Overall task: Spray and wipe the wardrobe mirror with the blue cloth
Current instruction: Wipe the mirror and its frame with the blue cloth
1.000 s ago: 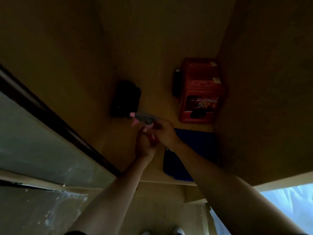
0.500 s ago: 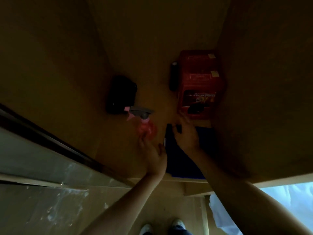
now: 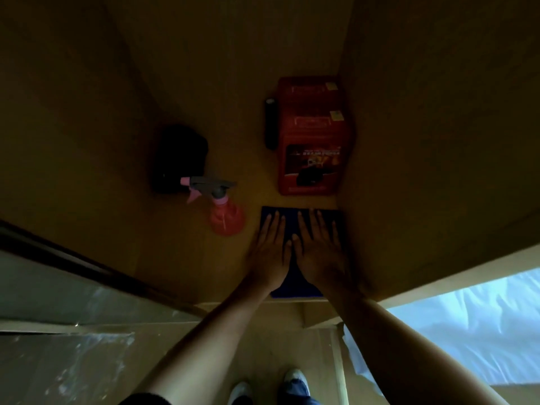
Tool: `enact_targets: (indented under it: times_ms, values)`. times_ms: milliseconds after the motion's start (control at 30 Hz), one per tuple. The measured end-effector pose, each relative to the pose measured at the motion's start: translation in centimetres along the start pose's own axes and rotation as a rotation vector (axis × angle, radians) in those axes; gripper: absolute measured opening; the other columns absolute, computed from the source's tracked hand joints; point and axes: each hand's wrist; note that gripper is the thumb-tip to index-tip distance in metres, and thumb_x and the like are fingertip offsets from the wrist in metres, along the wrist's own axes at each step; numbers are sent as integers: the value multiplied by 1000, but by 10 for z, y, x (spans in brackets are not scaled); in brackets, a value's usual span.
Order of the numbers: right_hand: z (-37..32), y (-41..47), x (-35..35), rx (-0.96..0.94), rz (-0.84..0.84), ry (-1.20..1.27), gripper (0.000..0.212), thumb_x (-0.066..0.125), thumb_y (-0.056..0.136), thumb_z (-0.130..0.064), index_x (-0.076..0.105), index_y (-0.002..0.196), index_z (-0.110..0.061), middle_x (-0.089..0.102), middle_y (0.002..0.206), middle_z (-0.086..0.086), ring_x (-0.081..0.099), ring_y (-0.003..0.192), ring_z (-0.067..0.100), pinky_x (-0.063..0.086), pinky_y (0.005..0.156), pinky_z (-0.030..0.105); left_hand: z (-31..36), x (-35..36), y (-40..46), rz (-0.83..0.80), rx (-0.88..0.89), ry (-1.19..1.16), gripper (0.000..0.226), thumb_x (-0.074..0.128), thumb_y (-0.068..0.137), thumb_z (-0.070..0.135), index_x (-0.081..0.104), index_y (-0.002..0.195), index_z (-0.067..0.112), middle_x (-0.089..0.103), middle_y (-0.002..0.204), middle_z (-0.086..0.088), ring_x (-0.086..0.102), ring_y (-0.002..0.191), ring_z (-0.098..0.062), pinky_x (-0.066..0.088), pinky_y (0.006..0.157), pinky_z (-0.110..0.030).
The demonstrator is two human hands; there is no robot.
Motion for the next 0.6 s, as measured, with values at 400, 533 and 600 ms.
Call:
enact_targets:
  times_ms: [400,533,600]
  values:
    - [-11,-39,10,-21,31,11,71,-10,91,-47,4,155,-21,4,163,7,-1,151,21,-10,119,41,4,2,-51,-5,-35,22,68,-11,89,45,-9,149,13,-15,158,-1,-21,145,-15,-10,120,-30]
    - [-17,-53,6,10,24,49,72,-8,90,-50,2,156,-22,1,164,8,-3,151,23,-11,119,41,8,-6,-68,-52,-86,38,66,-7,95,50,-8,151,14,-11,161,-9,-16,147,-24,-5,120,-37]
    - [-20,-57,-3,164,9,140,70,11,96,-55,-1,156,-21,-1,163,12,-1,150,29,0,120,42,12,-13,-71,-46,-276,-100,70,26,100,48,-2,153,13,-4,160,-14,-1,147,-30,9,119,-39]
Point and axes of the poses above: each hand's wrist, its own y-axis towards the middle knuckle, its own x-axis out of the palm, z = x × y
